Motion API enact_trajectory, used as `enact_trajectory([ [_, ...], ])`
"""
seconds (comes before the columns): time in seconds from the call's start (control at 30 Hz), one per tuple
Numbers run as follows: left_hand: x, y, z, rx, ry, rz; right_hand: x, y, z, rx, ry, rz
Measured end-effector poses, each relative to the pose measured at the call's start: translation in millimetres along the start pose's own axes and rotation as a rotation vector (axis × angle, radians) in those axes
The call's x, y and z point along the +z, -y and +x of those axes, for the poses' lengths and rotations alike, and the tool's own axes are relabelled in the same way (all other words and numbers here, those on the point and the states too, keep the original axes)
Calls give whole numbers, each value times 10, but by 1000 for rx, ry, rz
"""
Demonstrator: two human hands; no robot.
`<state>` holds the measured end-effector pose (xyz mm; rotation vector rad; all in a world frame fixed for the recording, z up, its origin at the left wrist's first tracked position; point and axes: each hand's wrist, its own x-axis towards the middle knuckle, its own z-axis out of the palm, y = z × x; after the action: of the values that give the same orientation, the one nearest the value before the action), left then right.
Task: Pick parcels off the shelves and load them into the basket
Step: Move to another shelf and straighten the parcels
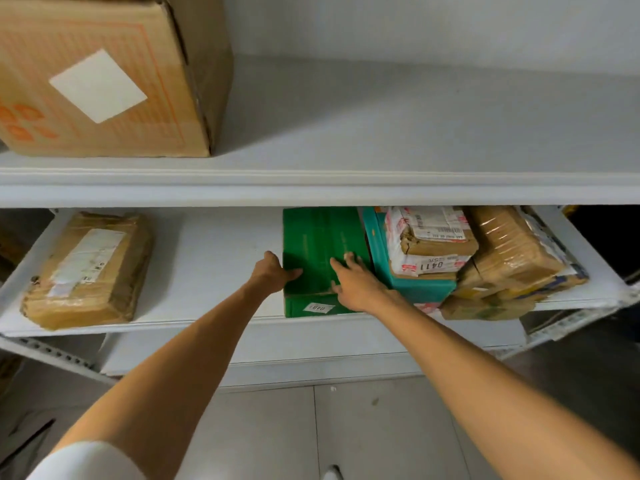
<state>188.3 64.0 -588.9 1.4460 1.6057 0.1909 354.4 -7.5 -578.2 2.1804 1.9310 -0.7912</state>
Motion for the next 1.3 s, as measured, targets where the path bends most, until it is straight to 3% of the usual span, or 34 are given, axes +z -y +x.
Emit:
enact_trajectory([
  [0.1,6,106,36,-63,81,-276,23,-15,0,-22,-10,-14],
  [0.27,-180,203,-44,-79,44,-218,136,218,-23,-78,-56,-72],
  [0.4,-457,457,-156,-142,44,-217,238,454,6,-148,-288,35],
  [0.47,-590,582,-198,-147,66,-266,238,560,49,-82,-364,169],
  [0.6,-669,661,-229,-111,115,-248,239,638,167,149,-291,515],
  [0.83,-661,749,-109,-48,41,-341,170,641,302,304,-147,764],
  [1.3,-765,819,-312,77,242,-328,388,611,106,239,-194,899],
])
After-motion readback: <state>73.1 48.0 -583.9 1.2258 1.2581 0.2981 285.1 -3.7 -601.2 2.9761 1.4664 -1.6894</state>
